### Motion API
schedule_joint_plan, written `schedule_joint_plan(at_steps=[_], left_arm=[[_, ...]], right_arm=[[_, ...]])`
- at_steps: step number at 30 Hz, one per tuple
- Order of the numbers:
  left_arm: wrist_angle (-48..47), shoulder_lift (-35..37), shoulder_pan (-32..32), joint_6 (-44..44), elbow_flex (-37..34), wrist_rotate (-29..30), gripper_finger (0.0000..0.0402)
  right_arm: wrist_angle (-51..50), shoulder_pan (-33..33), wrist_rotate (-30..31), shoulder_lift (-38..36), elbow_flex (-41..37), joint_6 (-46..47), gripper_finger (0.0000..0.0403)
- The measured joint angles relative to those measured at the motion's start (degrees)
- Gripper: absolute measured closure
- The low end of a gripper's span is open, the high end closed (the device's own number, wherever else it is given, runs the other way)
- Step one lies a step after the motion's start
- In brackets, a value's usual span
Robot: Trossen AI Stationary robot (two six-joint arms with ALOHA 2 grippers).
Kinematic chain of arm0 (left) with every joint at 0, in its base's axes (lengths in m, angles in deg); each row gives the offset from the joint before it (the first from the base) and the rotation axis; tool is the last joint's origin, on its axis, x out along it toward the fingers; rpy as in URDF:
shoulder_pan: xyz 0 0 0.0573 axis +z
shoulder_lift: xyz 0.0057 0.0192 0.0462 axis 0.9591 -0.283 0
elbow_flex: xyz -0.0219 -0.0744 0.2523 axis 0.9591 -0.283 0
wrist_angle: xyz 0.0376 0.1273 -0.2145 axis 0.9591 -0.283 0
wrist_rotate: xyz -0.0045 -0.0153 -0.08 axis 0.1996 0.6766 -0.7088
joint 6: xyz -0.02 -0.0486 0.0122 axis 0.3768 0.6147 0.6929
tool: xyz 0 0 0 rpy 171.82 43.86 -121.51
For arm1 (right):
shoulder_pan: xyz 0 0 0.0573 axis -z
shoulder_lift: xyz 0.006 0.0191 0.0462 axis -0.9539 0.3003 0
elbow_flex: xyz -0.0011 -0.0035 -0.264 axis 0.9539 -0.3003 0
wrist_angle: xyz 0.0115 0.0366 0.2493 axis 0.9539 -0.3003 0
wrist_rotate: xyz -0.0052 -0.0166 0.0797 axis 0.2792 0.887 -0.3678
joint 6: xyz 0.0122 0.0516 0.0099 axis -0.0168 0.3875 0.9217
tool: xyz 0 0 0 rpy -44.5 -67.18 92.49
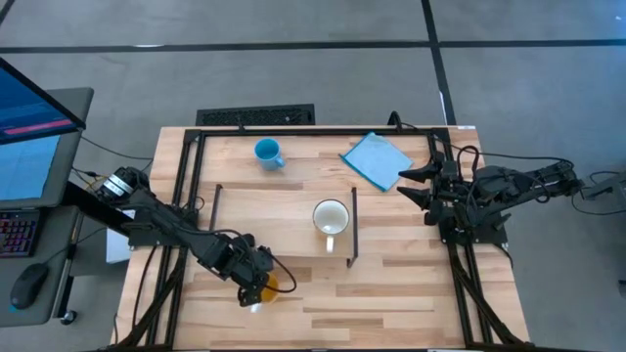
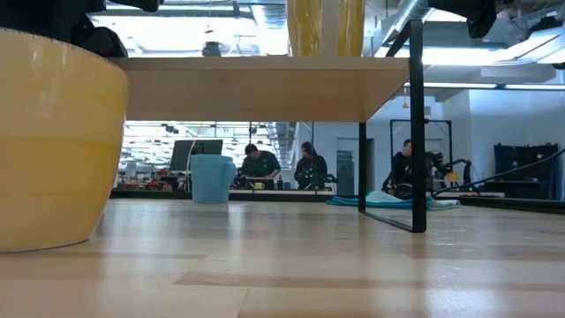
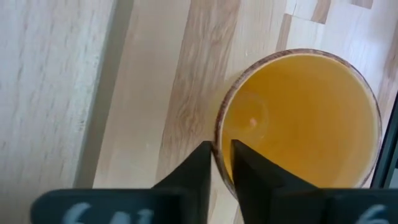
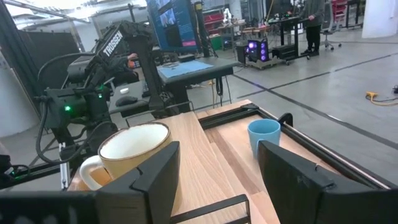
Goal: Stack small to large cups/mugs on shelf
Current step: Put the dark yellow mug on the shelf
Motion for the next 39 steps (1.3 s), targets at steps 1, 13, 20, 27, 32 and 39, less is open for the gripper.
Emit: schedule_joint_plan(at_steps=[1,13,20,27,32,39], left_arm=[[0.0,0.0,0.0,0.0,0.0,0.1,0.0364],[0.0,0.0,0.1,2.1,0.0,-1.0,0.0397],[-4.6,-0.5,0.2,3.2,3.0,-2.1,0.0399],[-6.3,-0.4,0.1,4.0,3.5,-4.6,0.0401],[-6.0,-0.3,0.1,4.3,3.6,-5.5,0.0401],[-4.9,-0.2,0.1,4.0,3.7,-5.2,0.0401]], right_arm=[[0.0,0.0,0.0,0.0,0.0,0.0,0.0163],[0.0,0.0,0.0,0.0,0.0,0.0,0.0163],[0.0,0.0,0.0,0.0,0.0,0.0,0.0163],[0.0,0.0,0.0,0.0,0.0,-0.1,0.0163],[0.0,0.0,0.0,0.0,0.0,-0.1,0.0163],[0.0,0.0,0.0,0.0,0.0,-0.1,0.0163]])
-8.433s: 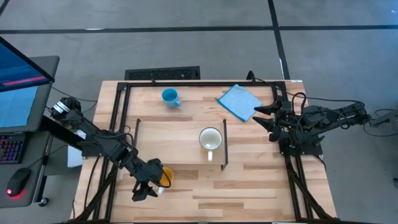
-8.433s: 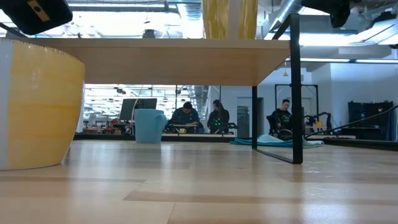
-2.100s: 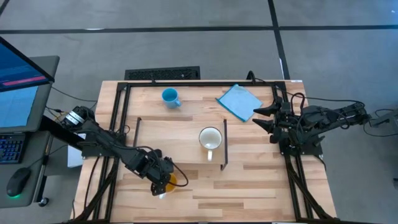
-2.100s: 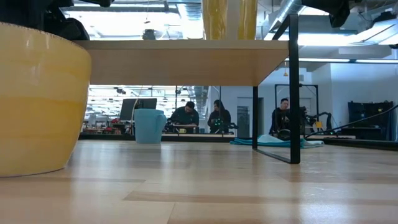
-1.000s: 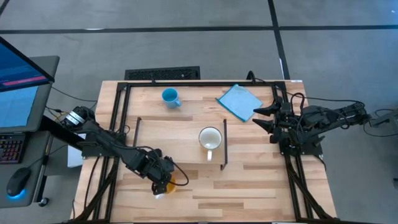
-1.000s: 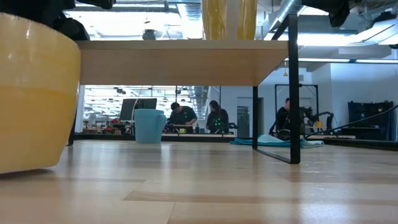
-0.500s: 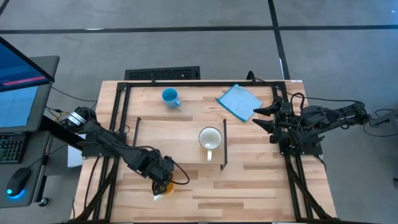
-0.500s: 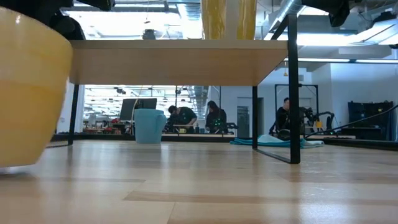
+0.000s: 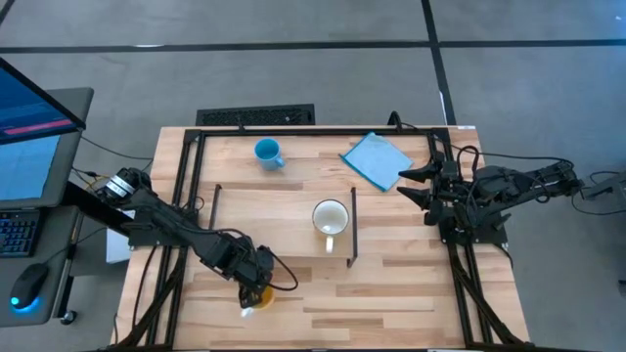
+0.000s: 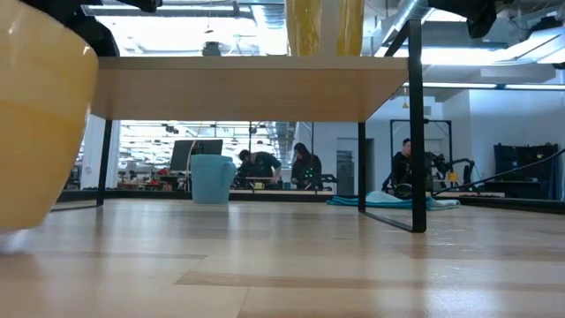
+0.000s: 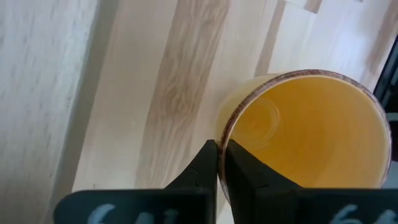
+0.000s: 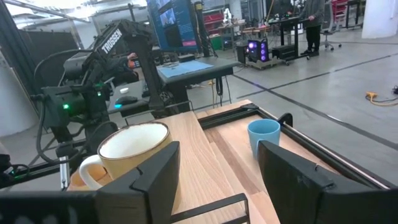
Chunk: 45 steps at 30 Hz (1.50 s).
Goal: Stack small to large cups/mugs on shelf
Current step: Put the dark yellow mug on the shelf
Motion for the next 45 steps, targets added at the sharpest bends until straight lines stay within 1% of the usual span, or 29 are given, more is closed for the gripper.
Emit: schedule_joint_plan(at_steps=[8,11,18,25,29,34,38,42,45], left_arm=[[-3.7,0.2,0.2,-3.3,3.8,1.1,0.0401],[-3.2,0.2,-0.1,-4.7,5.6,1.3,0.0401],[-4.6,0.2,-0.1,-6.8,10.3,-2.2,0.0401],[-10.0,0.2,-0.5,-10.2,17.3,-2.9,0.0401],[-16.5,0.2,-0.4,-11.4,23.0,-2.7,0.0401],[-23.3,0.2,0.0,-11.2,31.2,1.5,0.0401],[-27.6,0.2,1.4,-8.7,37.3,6.3,0.0401],[-32.1,0.2,4.4,-5.4,40.6,10.9,0.0401],[-33.8,0.3,8.5,-3.1,41.1,12.1,0.0401]], right_arm=[[-0.4,0.0,0.0,0.0,0.0,0.0,0.0163],[-0.4,0.0,0.0,0.0,0.0,0.1,0.0163],[-0.4,0.0,0.0,0.0,0.0,0.1,0.0163],[-1.5,0.1,0.3,0.0,0.0,2.1,0.0163],[-2.2,0.1,0.3,0.2,0.0,4.8,0.0163],[-2.6,0.1,0.2,1.7,0.0,6.7,0.0163],[-2.5,0.0,0.2,2.4,0.0,7.0,0.0163],[-2.5,0.0,0.1,2.8,0.0,7.5,0.0163],[-2.6,0.0,0.0,2.8,0.0,8.1,0.0163]])
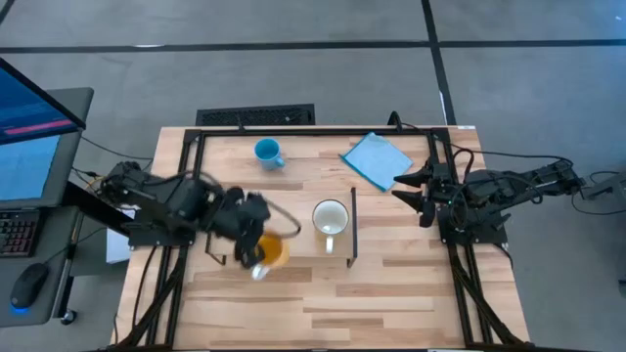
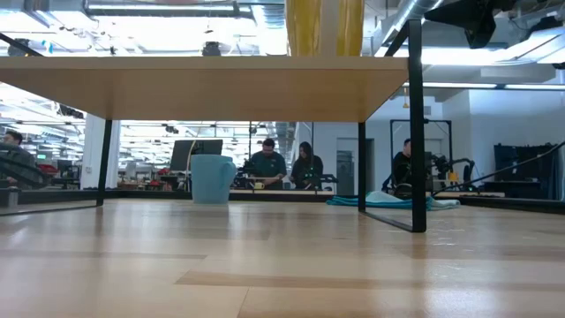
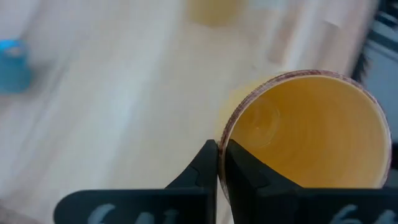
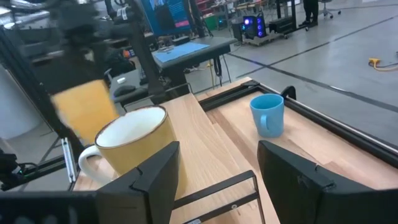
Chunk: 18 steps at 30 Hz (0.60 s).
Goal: Stack small to large cups/mugs on shelf
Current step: Put the dark yellow mug on the shelf
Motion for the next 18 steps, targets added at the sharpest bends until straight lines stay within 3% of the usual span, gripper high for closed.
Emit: schedule_joint_plan(at_steps=[5,10,18], left_arm=[[-1.2,-1.2,8.4,2.8,-0.1,0.5,0.0401],[-0.7,-2.7,15.6,3.4,-0.1,-5.0,0.0401],[-1.1,-8.4,19.3,2.0,0.1,-11.5,0.0401]], right_arm=[[0.0,0.0,0.0,-0.2,0.0,-0.1,0.0163],[-0.3,0.0,0.0,-0.2,0.0,-0.5,0.0163],[-3.7,0.0,0.0,-0.2,0.0,-0.6,0.0163]])
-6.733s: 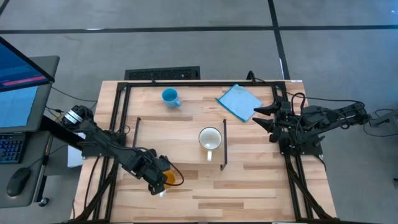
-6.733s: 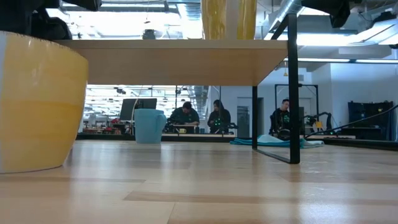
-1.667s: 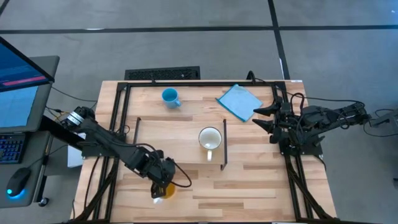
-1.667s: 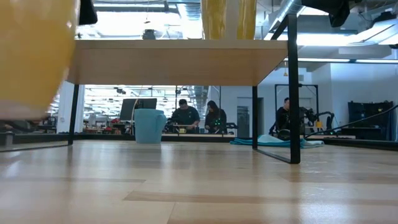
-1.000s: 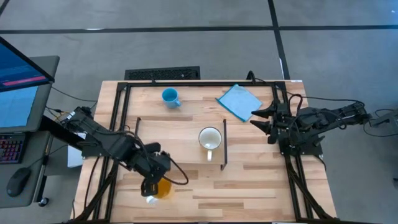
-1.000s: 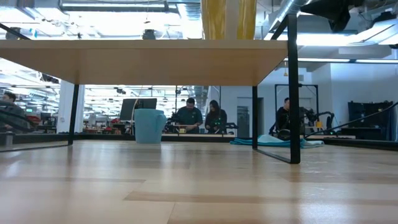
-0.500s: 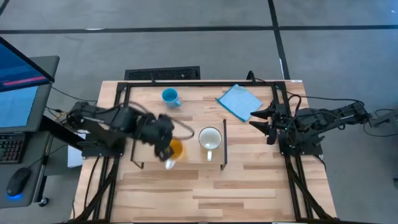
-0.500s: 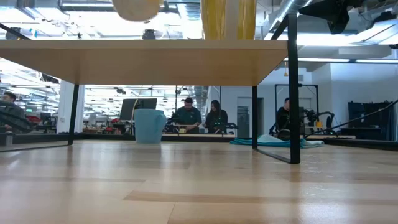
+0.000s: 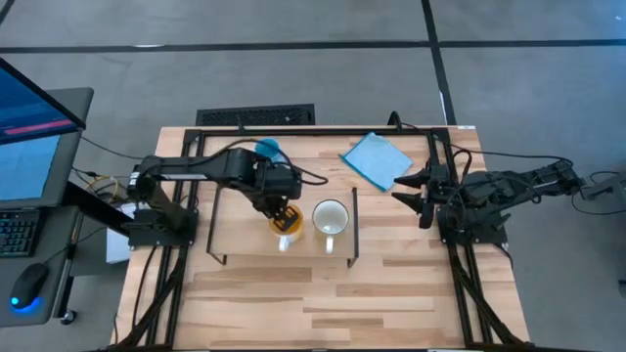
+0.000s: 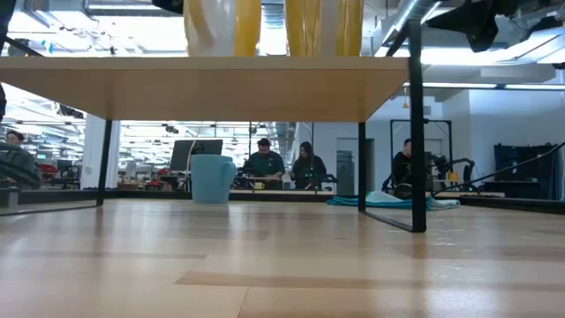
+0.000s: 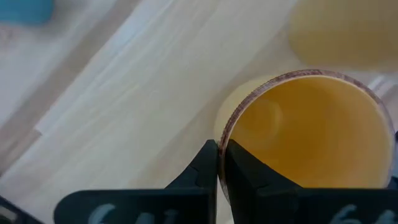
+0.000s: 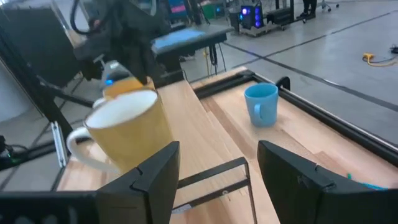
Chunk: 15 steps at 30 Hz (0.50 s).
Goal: Stack small to large cups/mugs on shelf
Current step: Put the dark yellow mug on the shelf
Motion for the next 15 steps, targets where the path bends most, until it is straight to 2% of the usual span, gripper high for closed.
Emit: schedule_joint_plan(at_steps=[15], left_arm=[[0.0,-1.2,2.8,-0.8,-0.1,-1.8,0.0401]], right_arm=[[-2.6,0.0,-2.8,0.0,0.0,-1.5,0.0163]])
